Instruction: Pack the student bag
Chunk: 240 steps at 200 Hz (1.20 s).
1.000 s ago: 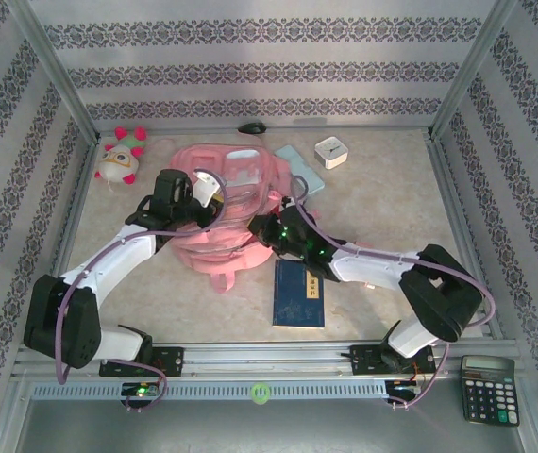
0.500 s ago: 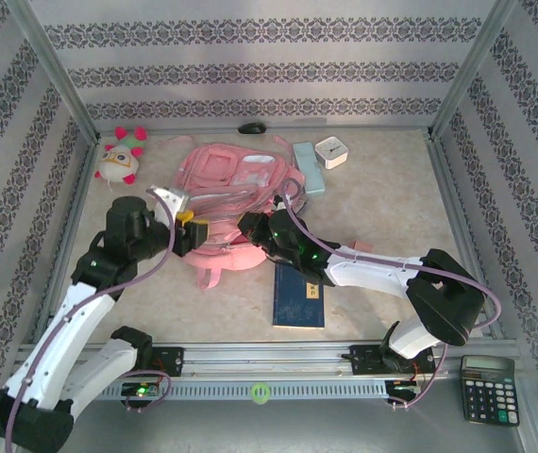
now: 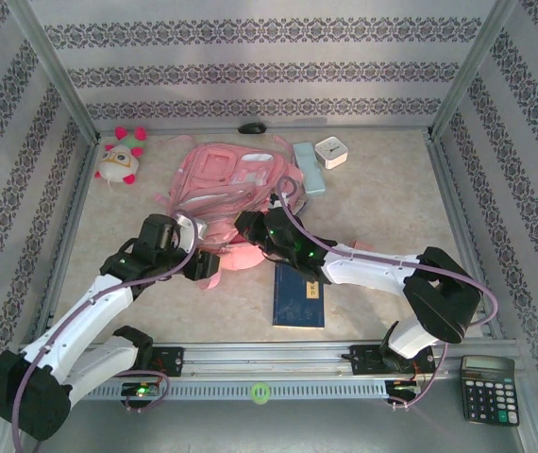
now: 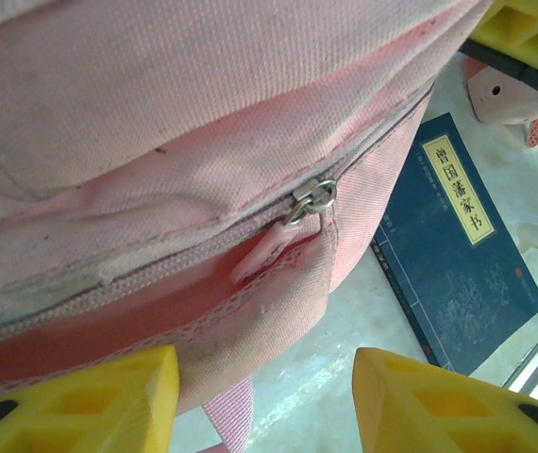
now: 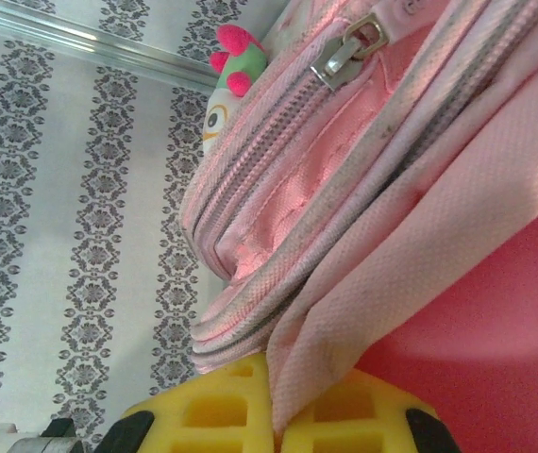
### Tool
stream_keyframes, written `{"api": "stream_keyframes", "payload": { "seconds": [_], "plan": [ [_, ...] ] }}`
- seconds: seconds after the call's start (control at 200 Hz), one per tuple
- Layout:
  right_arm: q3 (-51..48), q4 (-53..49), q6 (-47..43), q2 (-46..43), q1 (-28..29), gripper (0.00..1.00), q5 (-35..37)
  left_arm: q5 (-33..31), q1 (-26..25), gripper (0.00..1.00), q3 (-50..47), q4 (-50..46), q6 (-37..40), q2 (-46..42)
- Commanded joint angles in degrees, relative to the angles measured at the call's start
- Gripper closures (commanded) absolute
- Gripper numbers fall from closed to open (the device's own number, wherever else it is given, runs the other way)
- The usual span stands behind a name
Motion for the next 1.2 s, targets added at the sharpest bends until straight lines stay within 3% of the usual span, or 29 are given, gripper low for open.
{"api": "stream_keyframes", "payload": {
  "seconds": [0.0, 0.23, 0.5, 0.645, 0.979, 1.194],
  "plan": [
    [3.5, 4.7, -1.0, 0.3, 0.9, 1.00, -1.7, -0.7, -1.0, 0.49, 0.5, 6.5, -2.0, 1.2],
    [4.3, 4.7, -0.6, 0.9, 1.0, 1.00, -2.2, -3.7, -3.4, 0.48, 1.1, 10.6, -2.0, 4.5],
    [5.1, 4.7, -0.7, 0.7, 1.2, 1.00, -3.0, -12.2, -4.1, 0.49, 1.2, 14.3, -1.2, 8.6],
    [5.4, 4.0, -1.6, 0.7, 1.4, 1.00, -3.2, -11.5, -4.0, 0.71, 3.3, 16.0, -3.1, 10.4],
    [4.4, 3.9, -1.7, 0.9, 1.4, 1.00, -2.9, -8.9, -4.1, 1.00, 3.3, 14.2, -9.9, 8.5],
    [3.7, 1.9, -3.4, 0.2, 1.4, 1.00, -2.6, -7.1, -3.9, 1.00, 5.7, 13.2, -13.9, 9.7]
  ]
}}
